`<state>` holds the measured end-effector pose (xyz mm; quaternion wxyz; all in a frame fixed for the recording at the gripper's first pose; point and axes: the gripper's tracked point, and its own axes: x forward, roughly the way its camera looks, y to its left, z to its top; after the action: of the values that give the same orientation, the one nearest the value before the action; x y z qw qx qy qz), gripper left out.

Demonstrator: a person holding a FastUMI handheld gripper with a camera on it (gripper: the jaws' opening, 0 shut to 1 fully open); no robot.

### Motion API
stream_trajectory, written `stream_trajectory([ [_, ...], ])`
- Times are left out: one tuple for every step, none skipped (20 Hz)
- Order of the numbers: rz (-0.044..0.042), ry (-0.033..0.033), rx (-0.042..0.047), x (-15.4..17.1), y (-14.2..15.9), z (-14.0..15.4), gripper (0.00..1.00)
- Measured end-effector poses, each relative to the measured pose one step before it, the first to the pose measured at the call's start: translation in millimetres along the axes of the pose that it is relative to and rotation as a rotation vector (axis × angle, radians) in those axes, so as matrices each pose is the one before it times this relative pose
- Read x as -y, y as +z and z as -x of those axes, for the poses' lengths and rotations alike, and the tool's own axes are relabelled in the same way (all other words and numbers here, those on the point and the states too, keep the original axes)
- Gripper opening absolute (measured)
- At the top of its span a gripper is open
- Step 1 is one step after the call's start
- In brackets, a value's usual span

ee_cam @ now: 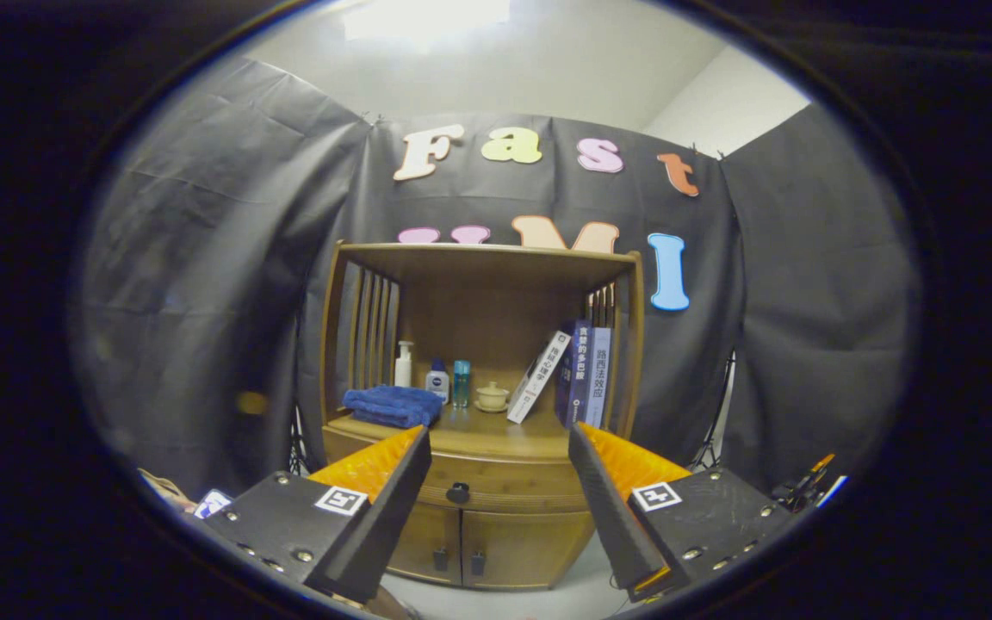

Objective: Pull open the drawer, take out the items inside it, and place them on the countertop above the cabinet.

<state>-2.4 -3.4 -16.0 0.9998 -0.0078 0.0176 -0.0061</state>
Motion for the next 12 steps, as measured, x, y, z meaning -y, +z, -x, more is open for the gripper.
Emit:
stream_trajectory([
  [0.00229, 0.00145, -0.0034, -0.54, -2.82, -1.21, 0.96],
  [0.00063, 0.00225, -0.00427, -0.62, -3.17, -0.33, 0.96],
  [-0.001, 0.00268, -0.00571, -0.52, -4.26, -0.35, 0.96],
  [-0.00059, 0.002, -0.00547, -0.58, -3.8, -1.22, 0.96],
  [-0.0001, 0.00234, -0.00714, -0.93, -4.31, -2.02, 0.96],
  [0.00101, 0.00332, -0.00857, -1.65, -5.06, -2.61, 0.96],
  [0.00112, 0.00273, -0.00748, -0.4, -4.99, -2.76, 0.96],
  [0.0023, 0.00321, -0.0077, -1.51, -4.65, -2.85, 0.96],
  [0.00301, 0.00331, -0.00706, -2.61, -5.86, -4.93, 0.96],
  [0.00524, 0.0038, -0.01156, -3.06, -6.9, -5.78, 0.96],
  [0.00733, 0.00069, -0.0107, -1.54, -7.97, -7.31, 0.96],
  [0.01032, -0.00141, -0.01372, -2.85, -8.45, -8.95, 0.96],
])
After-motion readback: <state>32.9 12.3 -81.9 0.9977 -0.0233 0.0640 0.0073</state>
